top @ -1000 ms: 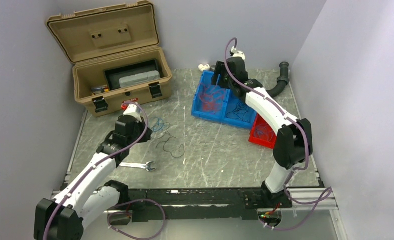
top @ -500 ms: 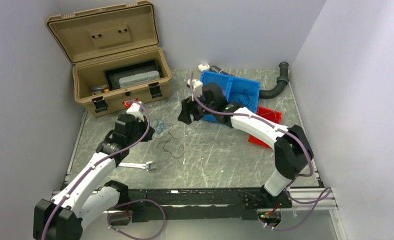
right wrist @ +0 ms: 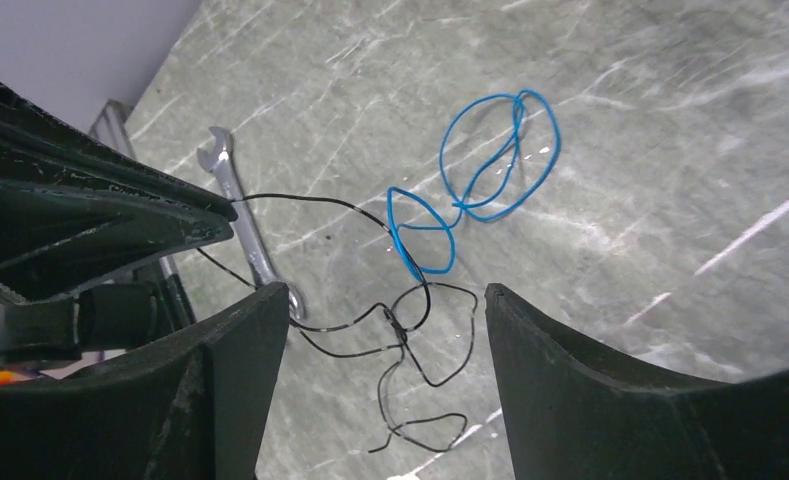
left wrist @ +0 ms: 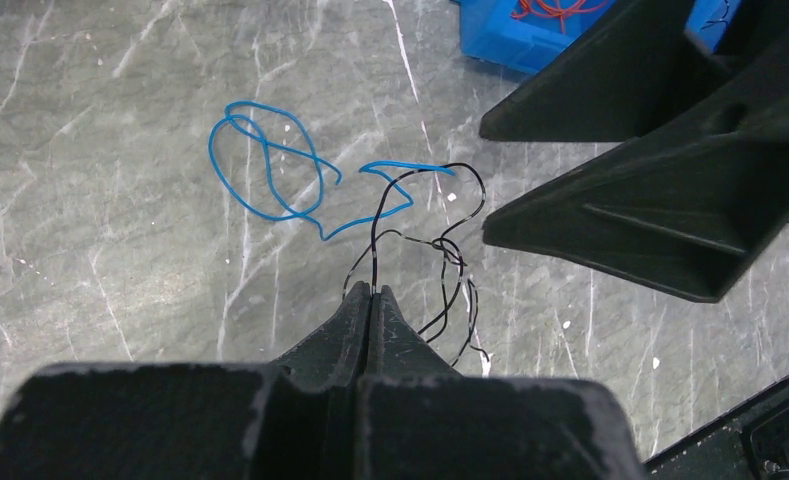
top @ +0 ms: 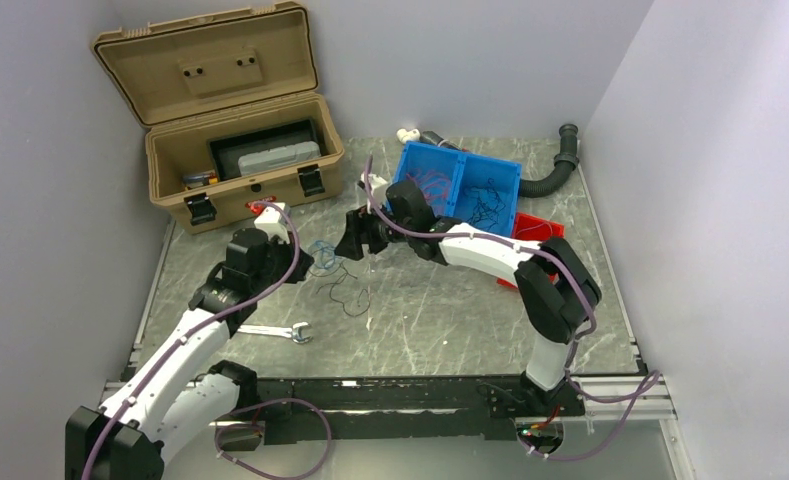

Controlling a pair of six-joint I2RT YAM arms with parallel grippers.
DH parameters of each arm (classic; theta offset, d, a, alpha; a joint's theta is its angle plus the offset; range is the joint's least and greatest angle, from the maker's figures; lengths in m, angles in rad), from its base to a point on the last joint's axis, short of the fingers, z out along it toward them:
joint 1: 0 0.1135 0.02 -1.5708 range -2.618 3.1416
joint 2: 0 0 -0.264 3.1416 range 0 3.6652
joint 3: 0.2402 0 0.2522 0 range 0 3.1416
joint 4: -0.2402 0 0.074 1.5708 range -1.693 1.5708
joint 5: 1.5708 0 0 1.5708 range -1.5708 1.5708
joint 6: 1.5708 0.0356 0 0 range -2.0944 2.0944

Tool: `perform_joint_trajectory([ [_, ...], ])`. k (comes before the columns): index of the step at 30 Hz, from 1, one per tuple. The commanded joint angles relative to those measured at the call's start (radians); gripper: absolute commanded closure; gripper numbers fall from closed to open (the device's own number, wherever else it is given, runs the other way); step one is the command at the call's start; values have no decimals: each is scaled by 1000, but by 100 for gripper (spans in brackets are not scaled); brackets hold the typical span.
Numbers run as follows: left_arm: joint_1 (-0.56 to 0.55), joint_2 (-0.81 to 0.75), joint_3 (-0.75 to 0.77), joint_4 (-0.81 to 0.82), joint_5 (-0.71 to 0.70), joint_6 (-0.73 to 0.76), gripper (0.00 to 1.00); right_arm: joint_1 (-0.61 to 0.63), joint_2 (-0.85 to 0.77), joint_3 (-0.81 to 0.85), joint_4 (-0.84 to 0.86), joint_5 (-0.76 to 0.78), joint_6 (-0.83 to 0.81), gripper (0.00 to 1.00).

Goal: Untangle the cables

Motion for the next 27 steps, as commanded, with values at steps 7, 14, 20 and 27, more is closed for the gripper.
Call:
perform_joint_trajectory([
  [7,-3,-16,15,52,30,15,100,11,59,-119,295,-151,207,28],
  [14,-4,-7,-6,76,42,-4,100,27,90,-134,398,-211,277,33],
  [20,-3,3,-26,107,57,-26,100,30,113,-125,432,-232,311,76],
  [27,0,-2,-64,126,-2,-73,49,29,6,-133,207,-136,224,100],
])
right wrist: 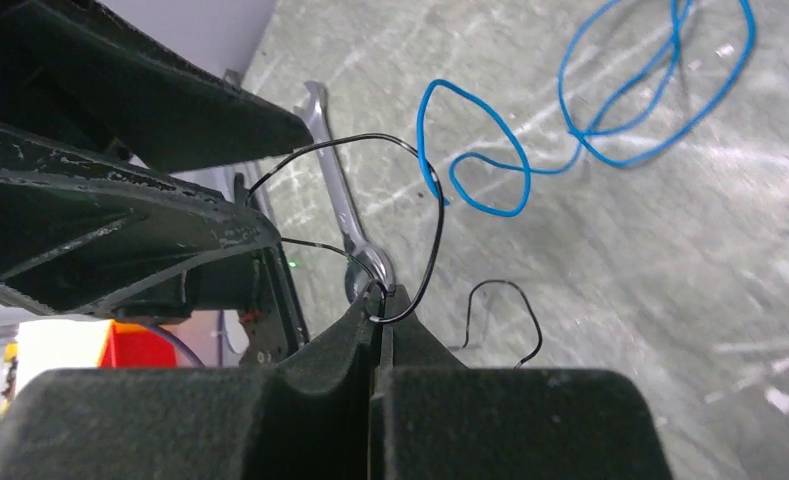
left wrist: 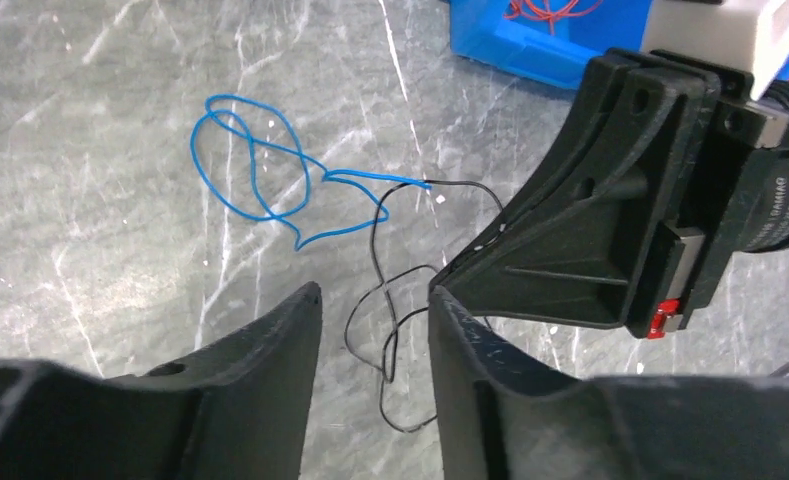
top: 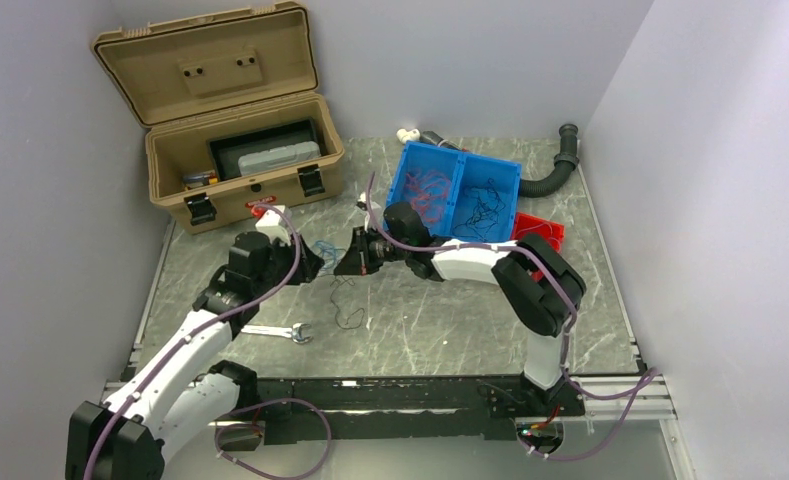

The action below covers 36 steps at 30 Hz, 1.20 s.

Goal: Untangle the cables

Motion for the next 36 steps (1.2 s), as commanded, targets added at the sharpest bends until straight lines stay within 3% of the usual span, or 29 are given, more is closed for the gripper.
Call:
perform_joint_trajectory([
  [1,3,-22,-33,67,-32,-53,38,1,-119,8,-177,76,-87,100],
  [4,30,-36,-50,92,-10,-70,15,-10,-189,-19,-297,97,-137,100],
  [8,93,-11,-59,127,70,-76,4,-20,-242,1,-492,117,-223,100],
  [14,111,74,-56,143,125,-53,1,-60,-305,51,-624,40,-237,100],
  [25,114,-72,-278,591,316,-47,1,-190,-423,136,-566,-180,-67,100],
  [30,28,-62,-230,578,262,67,2,-228,-424,159,-471,-294,74,100],
  [36,-100,-63,-286,819,152,209,3,-242,-400,215,-432,-356,171,100],
])
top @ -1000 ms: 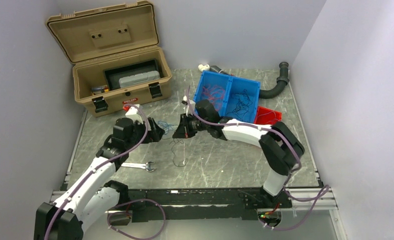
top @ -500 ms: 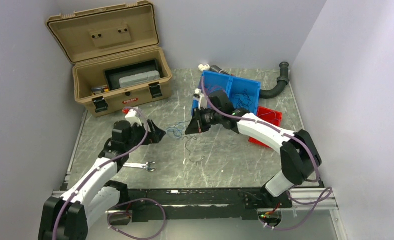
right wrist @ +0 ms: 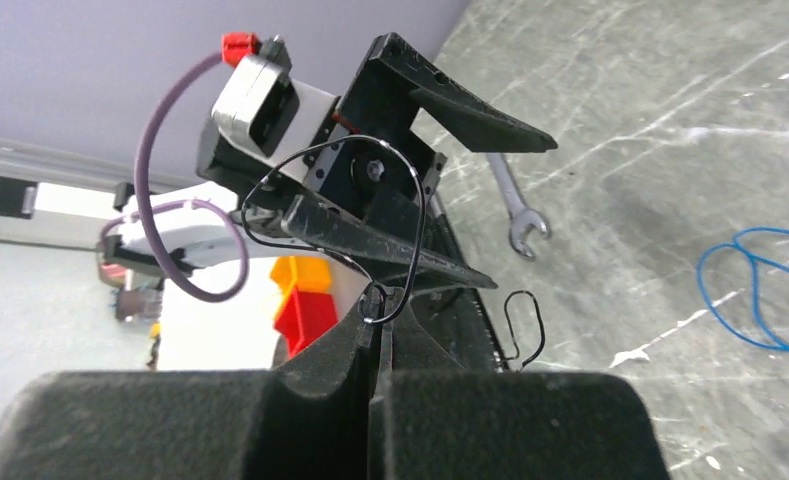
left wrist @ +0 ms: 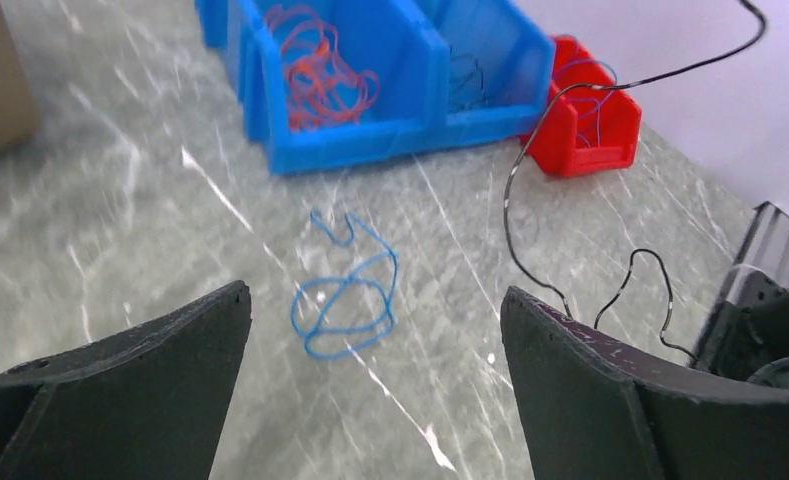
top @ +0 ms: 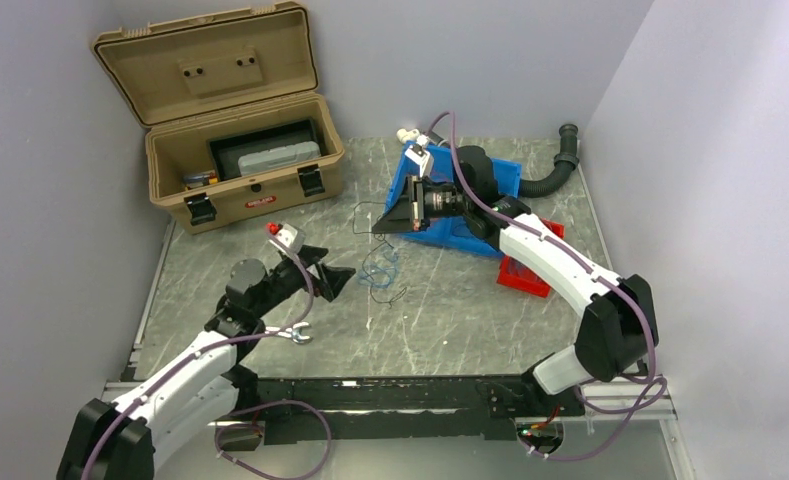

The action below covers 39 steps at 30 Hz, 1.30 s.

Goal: Untangle the cables

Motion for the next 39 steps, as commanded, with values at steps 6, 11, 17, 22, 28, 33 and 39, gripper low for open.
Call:
perform_joint_trajectory([
  [6,-46,47,34,130,-141,134,5,-46,-18,180,-153,79,-30,100],
  [11,-46,129,138,-55,-121,114,2,-159,-70,205,-232,252,-98,100],
  [17,-49,274,298,-310,-129,48,2,-293,-83,181,-247,554,-175,100],
  [22,-56,355,348,-392,-119,7,2,-387,-43,121,-132,690,-171,100],
  [28,-90,407,374,-423,-119,-15,2,-468,49,49,4,826,-166,100],
  [33,-115,423,396,-463,-136,-9,2,-479,146,7,40,956,-208,100],
  [39,-129,453,436,-527,-164,-8,2,-455,260,56,-35,1040,-266,83],
])
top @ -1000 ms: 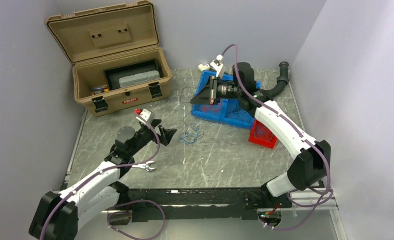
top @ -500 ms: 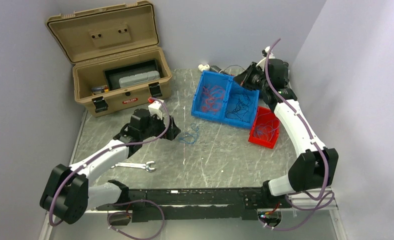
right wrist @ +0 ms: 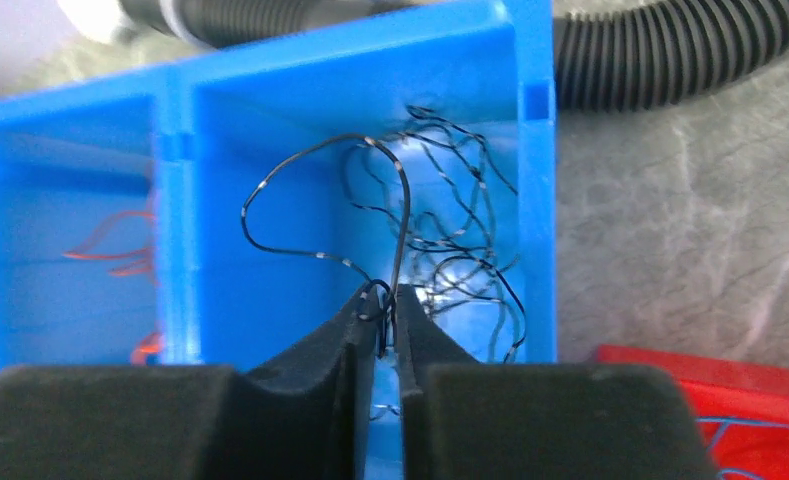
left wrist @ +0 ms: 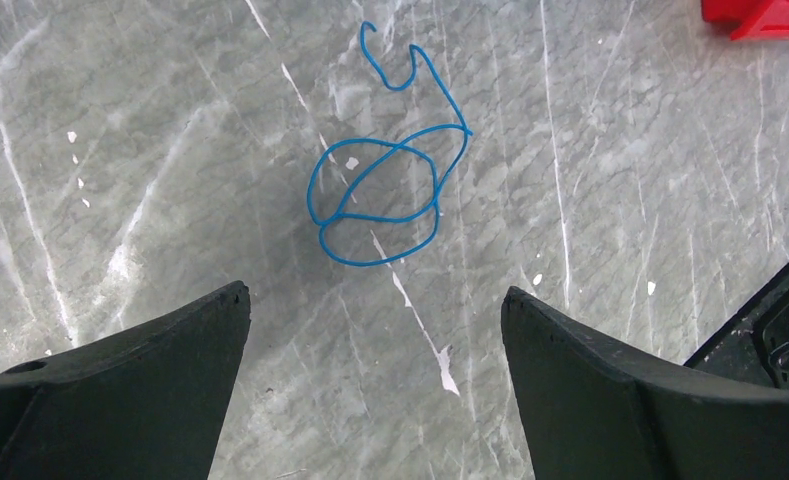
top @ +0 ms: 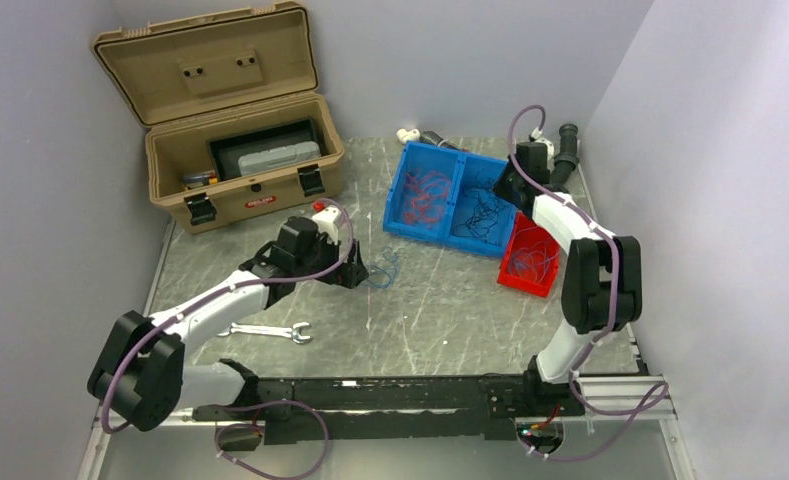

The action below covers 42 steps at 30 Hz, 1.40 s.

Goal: Untangle the cables

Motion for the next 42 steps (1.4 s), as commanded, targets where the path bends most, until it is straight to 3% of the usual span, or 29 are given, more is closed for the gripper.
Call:
perform_joint_trajectory([
  [1,-11,22,61,-56,-39,-10,1,22,48,69,-32,105,-61,72],
  [5,-18,46,91,-99,-56,-9,0,36,-10,54,-25,110,-69,41],
  [9,-30,100,138,-147,-67,-11,1,49,-81,86,-93,131,-89,34],
  [17,-45,204,191,-168,-41,-41,1,162,-256,-3,-120,53,-138,7],
  [22,-46,185,172,-140,-61,-74,1,321,-349,-139,-63,-53,-152,3],
  [28,-19,-10,30,-55,-154,-134,0,463,-327,-259,19,-170,-168,0],
  [35,45,-264,-166,-17,-252,-197,1,566,-172,-229,71,-215,-251,0],
  [42,53,-465,-266,-3,-282,-160,0,594,20,-98,18,-180,-339,0],
])
